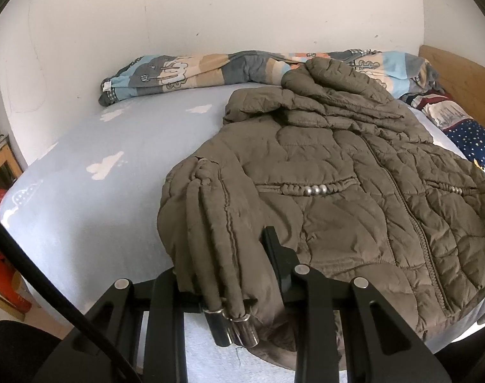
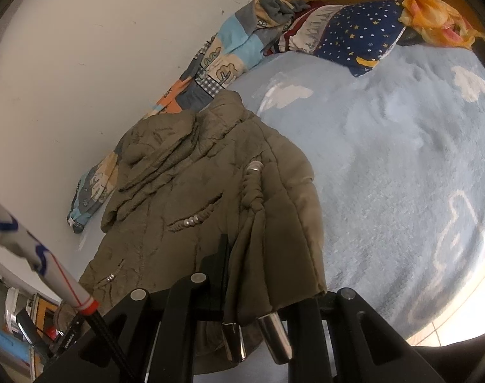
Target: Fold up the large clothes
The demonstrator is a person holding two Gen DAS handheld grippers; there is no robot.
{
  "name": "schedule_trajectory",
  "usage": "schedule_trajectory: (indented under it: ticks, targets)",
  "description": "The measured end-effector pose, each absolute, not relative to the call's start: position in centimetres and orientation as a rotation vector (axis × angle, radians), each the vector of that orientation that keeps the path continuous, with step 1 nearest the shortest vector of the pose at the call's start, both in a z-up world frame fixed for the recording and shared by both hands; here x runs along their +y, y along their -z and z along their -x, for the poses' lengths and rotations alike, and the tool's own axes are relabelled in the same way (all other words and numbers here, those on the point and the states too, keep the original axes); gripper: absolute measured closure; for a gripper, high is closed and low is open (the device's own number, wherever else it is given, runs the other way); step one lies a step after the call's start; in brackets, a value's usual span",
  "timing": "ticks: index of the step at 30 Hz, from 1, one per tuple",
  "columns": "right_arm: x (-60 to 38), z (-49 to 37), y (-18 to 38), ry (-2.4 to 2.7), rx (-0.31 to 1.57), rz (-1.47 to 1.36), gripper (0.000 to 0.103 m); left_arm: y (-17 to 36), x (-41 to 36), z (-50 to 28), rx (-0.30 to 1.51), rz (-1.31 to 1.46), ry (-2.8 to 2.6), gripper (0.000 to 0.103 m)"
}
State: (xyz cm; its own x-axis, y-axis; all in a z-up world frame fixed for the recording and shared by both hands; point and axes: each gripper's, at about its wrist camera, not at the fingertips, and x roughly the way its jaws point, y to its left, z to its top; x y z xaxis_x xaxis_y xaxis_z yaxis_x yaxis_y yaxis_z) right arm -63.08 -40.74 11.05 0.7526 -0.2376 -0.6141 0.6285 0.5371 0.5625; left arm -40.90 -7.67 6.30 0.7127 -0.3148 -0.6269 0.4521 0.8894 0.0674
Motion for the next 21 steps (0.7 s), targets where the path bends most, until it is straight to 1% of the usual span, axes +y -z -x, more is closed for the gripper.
schedule_trajectory:
  ticks: [14, 21]
  targets:
    - [-40.76, 63.42, -11.25, 0.522, 0.498, -0.867, 0.089, -6.24, -7.57, 40.92, 0.654, -0.223, 0.427, 0.075]
    - [-40.66, 63.49, -11.84, 0.508, 0.486, -0.870, 0.089, -7.07, -7.07, 40.44, 0.651, -0.204, 0.439, 0.075]
